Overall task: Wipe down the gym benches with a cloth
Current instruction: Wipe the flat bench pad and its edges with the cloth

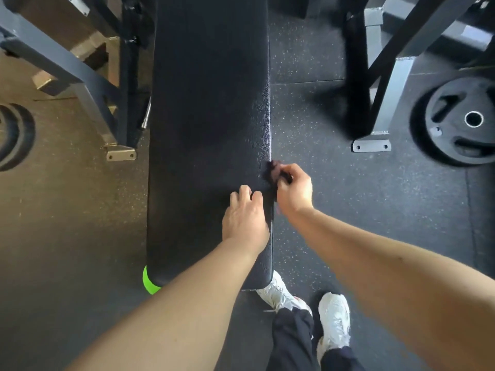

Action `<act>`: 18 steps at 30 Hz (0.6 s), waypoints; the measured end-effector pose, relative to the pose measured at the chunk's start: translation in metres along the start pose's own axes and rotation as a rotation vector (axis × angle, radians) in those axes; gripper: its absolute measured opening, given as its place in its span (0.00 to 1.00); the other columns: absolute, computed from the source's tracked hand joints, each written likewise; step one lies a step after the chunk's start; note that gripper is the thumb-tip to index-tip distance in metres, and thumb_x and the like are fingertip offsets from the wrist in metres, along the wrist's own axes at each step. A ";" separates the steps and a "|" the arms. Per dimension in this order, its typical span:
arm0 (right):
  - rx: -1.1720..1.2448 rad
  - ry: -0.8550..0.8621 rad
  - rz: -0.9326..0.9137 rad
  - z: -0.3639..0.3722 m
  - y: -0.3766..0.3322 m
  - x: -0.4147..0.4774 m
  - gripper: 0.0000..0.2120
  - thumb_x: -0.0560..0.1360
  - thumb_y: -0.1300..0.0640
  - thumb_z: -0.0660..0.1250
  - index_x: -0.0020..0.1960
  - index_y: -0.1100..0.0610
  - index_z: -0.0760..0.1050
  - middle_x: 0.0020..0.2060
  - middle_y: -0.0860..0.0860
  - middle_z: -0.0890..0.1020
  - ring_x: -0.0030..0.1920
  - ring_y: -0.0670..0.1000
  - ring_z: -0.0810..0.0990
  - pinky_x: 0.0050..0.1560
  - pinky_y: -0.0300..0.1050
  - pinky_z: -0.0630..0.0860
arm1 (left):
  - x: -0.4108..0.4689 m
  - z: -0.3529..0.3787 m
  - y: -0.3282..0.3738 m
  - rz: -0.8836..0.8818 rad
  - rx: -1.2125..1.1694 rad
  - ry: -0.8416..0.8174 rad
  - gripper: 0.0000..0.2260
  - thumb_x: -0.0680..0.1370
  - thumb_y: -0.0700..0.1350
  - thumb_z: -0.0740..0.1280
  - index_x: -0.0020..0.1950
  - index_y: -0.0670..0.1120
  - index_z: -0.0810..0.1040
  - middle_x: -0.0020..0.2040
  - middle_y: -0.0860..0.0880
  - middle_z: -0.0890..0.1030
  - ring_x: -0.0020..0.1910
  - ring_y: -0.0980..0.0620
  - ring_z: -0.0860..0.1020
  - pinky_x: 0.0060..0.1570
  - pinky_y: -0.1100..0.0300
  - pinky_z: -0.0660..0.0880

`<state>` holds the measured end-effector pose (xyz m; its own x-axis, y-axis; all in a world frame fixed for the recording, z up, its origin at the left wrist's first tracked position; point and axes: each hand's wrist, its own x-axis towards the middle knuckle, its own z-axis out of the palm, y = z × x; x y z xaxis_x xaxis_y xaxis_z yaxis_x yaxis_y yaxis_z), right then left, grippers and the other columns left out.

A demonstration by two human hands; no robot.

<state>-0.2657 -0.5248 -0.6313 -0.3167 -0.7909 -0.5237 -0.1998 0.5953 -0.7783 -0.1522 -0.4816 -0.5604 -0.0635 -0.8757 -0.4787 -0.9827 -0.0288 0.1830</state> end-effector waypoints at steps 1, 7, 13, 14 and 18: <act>-0.002 -0.016 0.010 -0.004 0.008 -0.012 0.18 0.73 0.69 0.62 0.39 0.46 0.78 0.43 0.45 0.85 0.45 0.49 0.83 0.52 0.54 0.82 | -0.002 0.001 0.001 -0.006 -0.003 0.003 0.17 0.75 0.39 0.68 0.63 0.48 0.71 0.65 0.49 0.66 0.62 0.46 0.67 0.51 0.55 0.72; -0.044 -0.214 0.087 -0.035 0.043 -0.080 0.18 0.75 0.72 0.63 0.38 0.49 0.77 0.34 0.43 0.82 0.36 0.46 0.80 0.35 0.35 0.75 | -0.010 0.002 0.009 -0.030 0.022 -0.014 0.26 0.76 0.37 0.68 0.72 0.48 0.67 0.70 0.49 0.63 0.67 0.46 0.65 0.60 0.55 0.73; 0.010 -0.175 -0.007 -0.029 0.012 -0.035 0.19 0.70 0.69 0.56 0.39 0.50 0.80 0.35 0.45 0.84 0.37 0.52 0.82 0.38 0.52 0.83 | -0.011 0.002 0.012 -0.048 0.072 -0.011 0.25 0.76 0.39 0.68 0.73 0.47 0.68 0.72 0.49 0.63 0.68 0.46 0.65 0.62 0.53 0.71; 0.018 -0.162 -0.040 -0.028 0.007 -0.027 0.20 0.70 0.68 0.56 0.40 0.48 0.81 0.37 0.44 0.84 0.40 0.52 0.83 0.42 0.54 0.84 | -0.012 0.004 0.013 -0.051 0.082 -0.024 0.26 0.76 0.39 0.69 0.73 0.47 0.68 0.73 0.49 0.62 0.69 0.46 0.64 0.63 0.53 0.70; 0.048 -0.130 -0.096 -0.026 0.006 -0.026 0.20 0.71 0.69 0.57 0.41 0.48 0.81 0.39 0.42 0.84 0.42 0.45 0.82 0.49 0.46 0.83 | -0.011 0.006 0.013 -0.044 0.136 -0.048 0.28 0.75 0.38 0.68 0.75 0.47 0.66 0.74 0.48 0.60 0.70 0.44 0.63 0.67 0.52 0.68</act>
<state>-0.2826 -0.4970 -0.6136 -0.1755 -0.8572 -0.4841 -0.1777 0.5112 -0.8409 -0.1649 -0.4694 -0.5575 -0.0245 -0.8511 -0.5244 -0.9990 0.0013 0.0446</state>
